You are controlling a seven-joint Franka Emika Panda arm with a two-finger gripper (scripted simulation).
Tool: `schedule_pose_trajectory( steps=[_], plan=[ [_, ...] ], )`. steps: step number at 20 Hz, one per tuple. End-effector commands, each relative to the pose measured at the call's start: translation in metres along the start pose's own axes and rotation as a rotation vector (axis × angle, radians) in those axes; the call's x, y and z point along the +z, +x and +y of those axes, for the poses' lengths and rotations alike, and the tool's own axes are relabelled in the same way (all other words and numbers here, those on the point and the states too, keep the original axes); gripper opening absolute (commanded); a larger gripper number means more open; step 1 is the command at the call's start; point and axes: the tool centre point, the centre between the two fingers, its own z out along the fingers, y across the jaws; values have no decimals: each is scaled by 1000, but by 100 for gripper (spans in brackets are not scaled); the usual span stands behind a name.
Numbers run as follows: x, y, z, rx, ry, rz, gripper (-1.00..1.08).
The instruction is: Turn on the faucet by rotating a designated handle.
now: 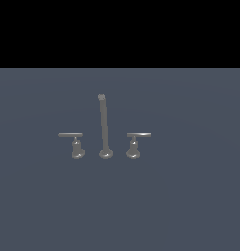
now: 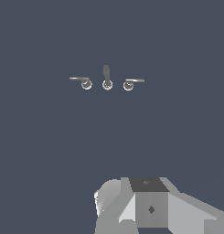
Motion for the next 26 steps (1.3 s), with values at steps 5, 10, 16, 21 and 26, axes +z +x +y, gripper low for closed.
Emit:
schedule_pose_trajectory(
  steps=[5,10,16,21,26],
  plan=[
    [-1,0,3,-4,0,-2,-100],
    [-4,-2,9,-15,-4,-7,-100],
    [-3,-1,9,-13,-3,-7,-100],
    [1,9,5,12,17,-9,-100],
    [11,27,-2,63,51,-16,-100]
  ],
)
